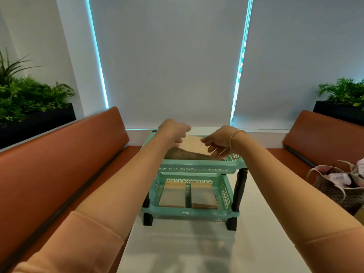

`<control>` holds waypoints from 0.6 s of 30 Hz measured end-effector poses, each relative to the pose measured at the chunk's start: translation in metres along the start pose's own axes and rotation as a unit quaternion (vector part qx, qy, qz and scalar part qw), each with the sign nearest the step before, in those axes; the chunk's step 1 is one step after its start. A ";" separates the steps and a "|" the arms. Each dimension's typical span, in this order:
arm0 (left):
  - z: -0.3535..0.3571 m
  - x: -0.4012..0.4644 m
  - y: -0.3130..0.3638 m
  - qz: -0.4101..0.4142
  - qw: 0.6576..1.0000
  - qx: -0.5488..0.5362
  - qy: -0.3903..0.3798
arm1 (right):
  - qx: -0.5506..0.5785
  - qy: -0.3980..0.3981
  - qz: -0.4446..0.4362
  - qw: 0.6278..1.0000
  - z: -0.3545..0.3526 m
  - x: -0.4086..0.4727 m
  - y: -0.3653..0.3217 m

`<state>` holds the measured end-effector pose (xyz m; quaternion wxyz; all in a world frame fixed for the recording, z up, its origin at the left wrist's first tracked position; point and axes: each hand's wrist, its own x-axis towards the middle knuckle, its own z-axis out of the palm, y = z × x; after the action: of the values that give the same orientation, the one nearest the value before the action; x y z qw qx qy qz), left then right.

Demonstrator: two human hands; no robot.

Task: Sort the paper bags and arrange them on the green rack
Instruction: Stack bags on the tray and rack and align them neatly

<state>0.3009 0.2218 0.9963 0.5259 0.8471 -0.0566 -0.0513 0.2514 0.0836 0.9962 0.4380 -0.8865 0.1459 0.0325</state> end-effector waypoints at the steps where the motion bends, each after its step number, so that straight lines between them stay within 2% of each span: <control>1: 0.001 -0.009 -0.001 -0.008 0.999 0.009 -0.040 | -0.007 -0.026 0.007 1.000 0.002 -0.005 0.003; 4: 0.009 -0.032 -0.014 -0.051 0.977 0.097 -0.183 | -0.083 -0.106 0.033 0.990 0.013 -0.015 0.021; 7: 0.028 -0.042 -0.041 -0.095 0.945 0.188 -0.250 | -0.149 -0.154 0.072 0.974 0.034 -0.013 0.050; 9: 0.049 -0.036 -0.068 -0.117 0.937 0.215 -0.249 | -0.163 -0.161 0.101 0.968 0.052 -0.006 0.075; 14: 0.093 -0.010 -0.120 -0.110 0.949 0.253 -0.153 | -0.224 -0.069 0.096 0.967 0.084 0.023 0.121; 18: 0.120 0.006 -0.144 -0.143 0.943 0.279 -0.110 | -0.189 -0.038 0.109 0.975 0.098 0.051 0.146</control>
<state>0.2951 0.1784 0.8143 0.2462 0.9481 -0.0041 -0.2014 0.2650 0.0650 0.8148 0.2612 -0.9301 0.2165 0.1408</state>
